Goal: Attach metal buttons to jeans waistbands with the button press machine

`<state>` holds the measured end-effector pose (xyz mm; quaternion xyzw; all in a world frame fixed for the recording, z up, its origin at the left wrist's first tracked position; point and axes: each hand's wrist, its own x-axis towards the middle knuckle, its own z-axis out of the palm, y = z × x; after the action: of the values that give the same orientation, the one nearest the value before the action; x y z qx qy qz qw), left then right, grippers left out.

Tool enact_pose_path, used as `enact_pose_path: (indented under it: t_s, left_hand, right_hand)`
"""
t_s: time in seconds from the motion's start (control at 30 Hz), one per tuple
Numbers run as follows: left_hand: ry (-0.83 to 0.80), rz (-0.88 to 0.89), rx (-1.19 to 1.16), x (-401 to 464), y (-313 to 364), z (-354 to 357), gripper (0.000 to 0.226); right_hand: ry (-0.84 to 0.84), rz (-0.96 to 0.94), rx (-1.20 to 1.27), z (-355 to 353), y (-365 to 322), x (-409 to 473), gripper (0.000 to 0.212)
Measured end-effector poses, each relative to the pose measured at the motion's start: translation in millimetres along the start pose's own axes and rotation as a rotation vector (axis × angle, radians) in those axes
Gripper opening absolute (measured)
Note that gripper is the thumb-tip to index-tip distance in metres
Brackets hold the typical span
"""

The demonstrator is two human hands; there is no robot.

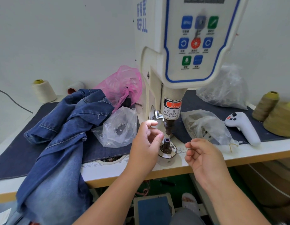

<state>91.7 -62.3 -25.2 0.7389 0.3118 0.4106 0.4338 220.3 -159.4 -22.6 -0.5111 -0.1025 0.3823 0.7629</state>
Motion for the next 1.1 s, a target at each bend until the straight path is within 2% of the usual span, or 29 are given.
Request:
enact_pose_path:
  t_s: [0.23, 0.63, 1.0, 1.1]
  left_hand:
    - [0.003, 0.011, -0.042, -0.7, 5.5, 1.0, 0.040]
    - [-0.002, -0.033, -0.092, -3.7, 8.9, -1.5, 0.038]
    - [-0.001, -0.007, -0.023, -5.8, 9.2, -3.9, 0.037]
    - [0.004, 0.025, 0.064, -3.4, 10.1, -15.0, 0.026]
  right_hand:
    - [0.004, -0.010, -0.050, -2.8, 5.1, 4.1, 0.017]
    - [0.006, -0.006, -0.047, -6.4, 9.6, 6.2, 0.019]
    - [-0.005, -0.008, -0.050, -7.5, 8.6, 2.9, 0.018]
    - [-0.009, -0.013, -0.030, -7.6, 8.2, 1.6, 0.018]
